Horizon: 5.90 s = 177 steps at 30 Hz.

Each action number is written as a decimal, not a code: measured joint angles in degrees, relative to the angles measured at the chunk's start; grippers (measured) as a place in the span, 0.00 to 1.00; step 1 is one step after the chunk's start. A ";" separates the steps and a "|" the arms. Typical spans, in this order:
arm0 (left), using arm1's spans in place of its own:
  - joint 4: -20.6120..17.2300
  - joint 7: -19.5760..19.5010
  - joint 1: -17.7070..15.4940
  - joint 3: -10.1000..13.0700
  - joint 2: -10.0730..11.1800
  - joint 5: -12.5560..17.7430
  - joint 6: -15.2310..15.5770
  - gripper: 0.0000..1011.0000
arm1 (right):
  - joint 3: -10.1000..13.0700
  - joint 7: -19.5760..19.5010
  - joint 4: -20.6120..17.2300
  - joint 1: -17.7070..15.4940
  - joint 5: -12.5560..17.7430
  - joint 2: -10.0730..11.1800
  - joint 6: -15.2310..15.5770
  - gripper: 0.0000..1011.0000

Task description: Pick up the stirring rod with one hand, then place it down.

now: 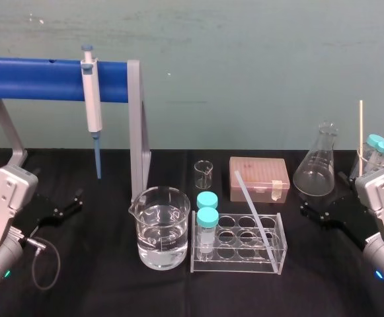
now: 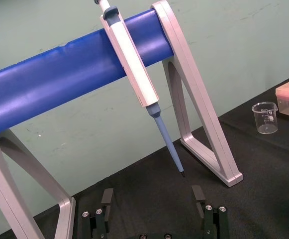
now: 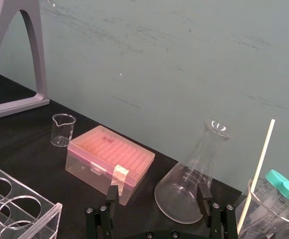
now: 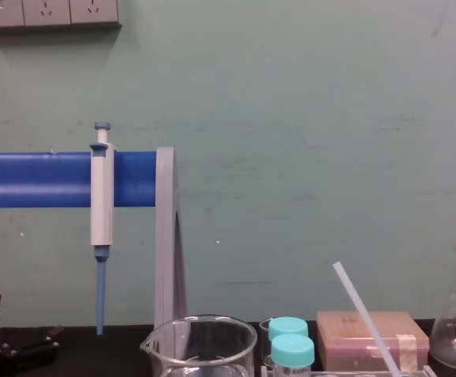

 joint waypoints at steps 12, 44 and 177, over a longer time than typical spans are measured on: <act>0.00 0.00 0.00 0.00 0.00 0.00 0.00 0.99 | 0.00 0.00 0.00 -0.01 0.01 0.00 0.00 0.99; 0.00 0.00 -0.01 0.00 0.00 0.00 0.00 0.99 | 0.00 0.00 0.00 0.00 0.01 0.00 0.00 0.99; 0.00 0.00 0.00 0.00 0.00 0.00 0.00 0.99 | 5.48 29.64 -4.57 -0.13 11.83 -5.16 2.71 0.07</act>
